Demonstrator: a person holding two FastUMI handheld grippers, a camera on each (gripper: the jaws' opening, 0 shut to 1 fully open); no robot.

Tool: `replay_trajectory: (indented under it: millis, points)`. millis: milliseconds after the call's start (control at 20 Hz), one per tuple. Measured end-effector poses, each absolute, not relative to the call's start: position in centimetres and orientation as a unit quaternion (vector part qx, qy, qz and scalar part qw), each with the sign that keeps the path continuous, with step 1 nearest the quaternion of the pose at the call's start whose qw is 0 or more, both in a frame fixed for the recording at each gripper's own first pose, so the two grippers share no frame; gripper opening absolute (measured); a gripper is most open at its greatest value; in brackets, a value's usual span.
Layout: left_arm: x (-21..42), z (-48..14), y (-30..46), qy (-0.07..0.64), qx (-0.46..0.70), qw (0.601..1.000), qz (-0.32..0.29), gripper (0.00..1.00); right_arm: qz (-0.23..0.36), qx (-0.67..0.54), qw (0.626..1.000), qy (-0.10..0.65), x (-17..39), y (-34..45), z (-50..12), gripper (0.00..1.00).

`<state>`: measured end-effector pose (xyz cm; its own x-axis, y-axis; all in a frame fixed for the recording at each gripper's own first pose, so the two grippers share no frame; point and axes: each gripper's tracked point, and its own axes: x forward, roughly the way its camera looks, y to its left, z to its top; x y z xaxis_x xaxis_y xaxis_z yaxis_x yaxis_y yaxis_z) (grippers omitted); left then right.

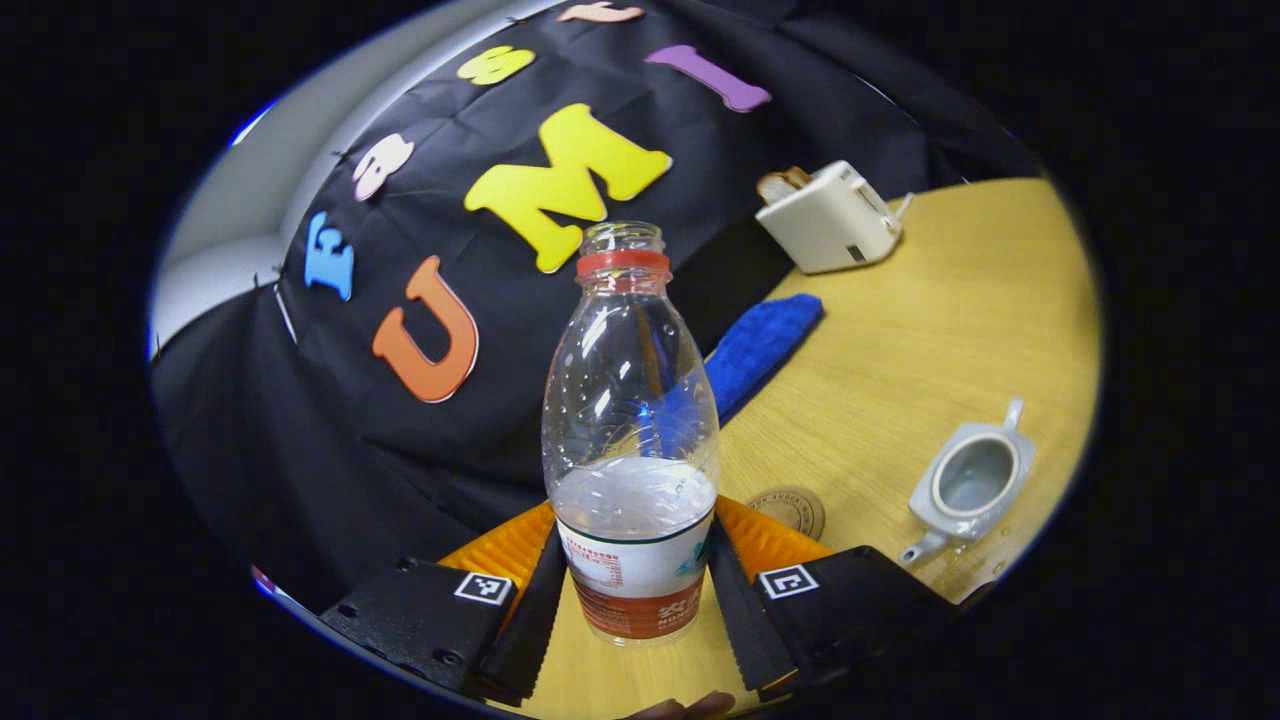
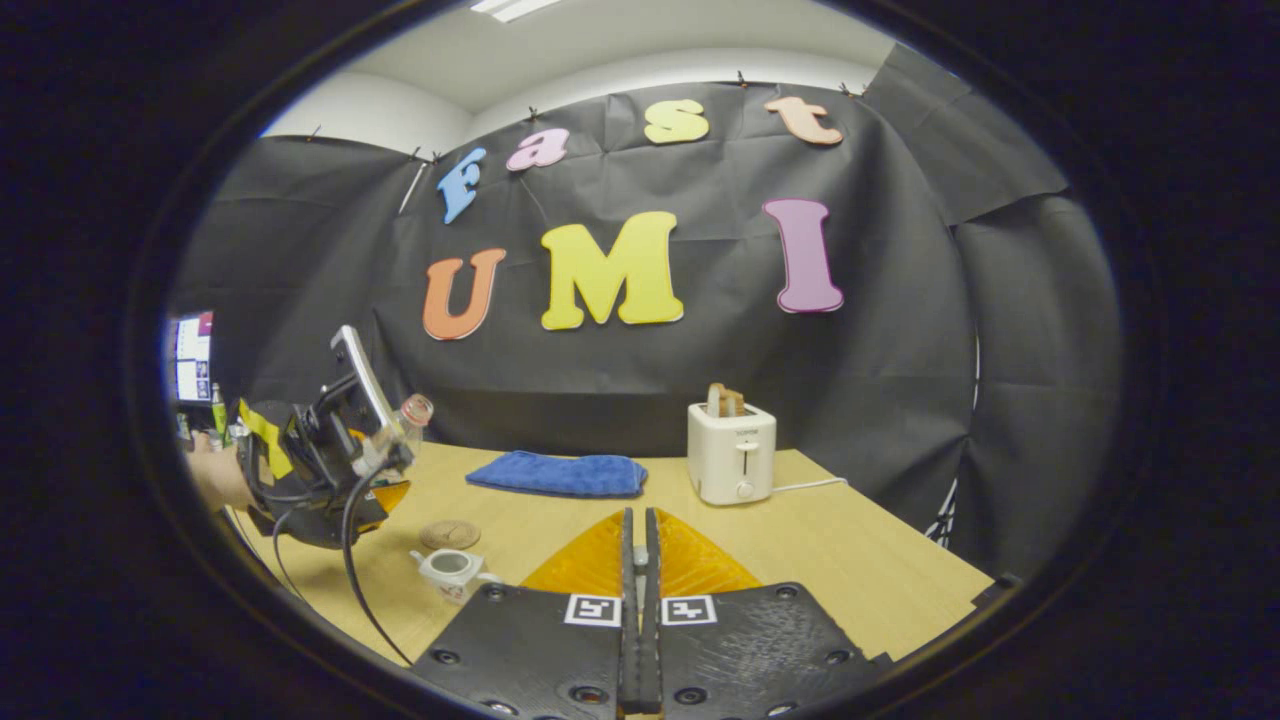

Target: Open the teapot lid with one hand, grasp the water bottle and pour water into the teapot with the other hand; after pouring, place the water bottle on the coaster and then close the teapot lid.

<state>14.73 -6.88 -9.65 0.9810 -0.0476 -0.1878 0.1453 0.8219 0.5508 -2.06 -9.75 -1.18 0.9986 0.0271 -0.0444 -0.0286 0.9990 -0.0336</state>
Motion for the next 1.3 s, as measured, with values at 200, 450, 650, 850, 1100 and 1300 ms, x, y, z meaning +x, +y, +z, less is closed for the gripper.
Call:
replay_trajectory:
  millis: [200, 450, 650, 850, 1100, 1300]
  points:
    - [16.6, -10.0, -7.5, 0.065, 0.157, 0.984, -0.046, 0.75, 0.012, -0.013, 0.999, 0.030, -1.9, -9.8, -2.0, 0.00]
    - [18.5, -10.3, -7.9, 0.061, 0.005, 0.996, -0.060, 0.75, 0.008, -0.008, 0.999, 0.050, -1.0, -9.9, -3.9, 0.00]
    - [19.5, -10.7, -8.9, 0.066, -0.056, 0.993, -0.076, 0.76, 0.009, -0.009, 0.998, 0.063, -0.4, -9.8, -4.8, 0.00]
    - [20.0, -11.7, -10.2, 0.078, -0.056, 0.991, -0.092, 0.77, 0.004, -0.006, 0.998, 0.069, -0.2, -10.2, -5.3, 0.00]
    - [20.0, -12.7, -10.5, 0.087, -0.027, 0.990, -0.106, 0.77, 0.001, -0.007, 0.997, 0.073, 0.1, -10.3, -5.8, 0.00]
    - [20.6, -13.3, -10.6, 0.092, -0.017, 0.990, -0.101, 0.78, -0.001, -0.005, 0.997, 0.076, 0.2, -10.4, -6.0, 0.00]
